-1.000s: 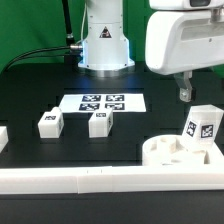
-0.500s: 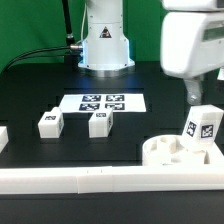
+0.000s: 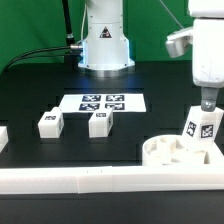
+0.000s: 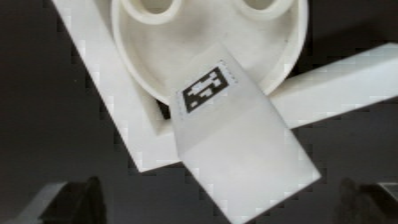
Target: Assemble stool
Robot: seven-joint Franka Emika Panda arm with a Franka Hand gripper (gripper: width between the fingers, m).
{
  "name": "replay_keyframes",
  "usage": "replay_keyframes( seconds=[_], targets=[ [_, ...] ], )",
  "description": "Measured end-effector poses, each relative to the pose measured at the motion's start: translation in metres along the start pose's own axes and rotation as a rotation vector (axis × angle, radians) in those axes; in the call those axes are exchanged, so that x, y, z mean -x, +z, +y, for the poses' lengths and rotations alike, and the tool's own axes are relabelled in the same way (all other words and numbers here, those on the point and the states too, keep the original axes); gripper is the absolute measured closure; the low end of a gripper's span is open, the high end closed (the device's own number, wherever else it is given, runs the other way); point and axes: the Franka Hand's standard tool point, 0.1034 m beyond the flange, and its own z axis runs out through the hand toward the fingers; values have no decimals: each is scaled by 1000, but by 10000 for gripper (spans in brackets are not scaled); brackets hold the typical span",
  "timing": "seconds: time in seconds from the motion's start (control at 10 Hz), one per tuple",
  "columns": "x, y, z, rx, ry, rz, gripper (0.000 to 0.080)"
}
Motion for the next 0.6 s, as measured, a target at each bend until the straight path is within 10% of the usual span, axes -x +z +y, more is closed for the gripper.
replay_keyframes(
  seconds=[0.6],
  targets=[
    [6,13,3,8,-396,-23,151]
  ],
)
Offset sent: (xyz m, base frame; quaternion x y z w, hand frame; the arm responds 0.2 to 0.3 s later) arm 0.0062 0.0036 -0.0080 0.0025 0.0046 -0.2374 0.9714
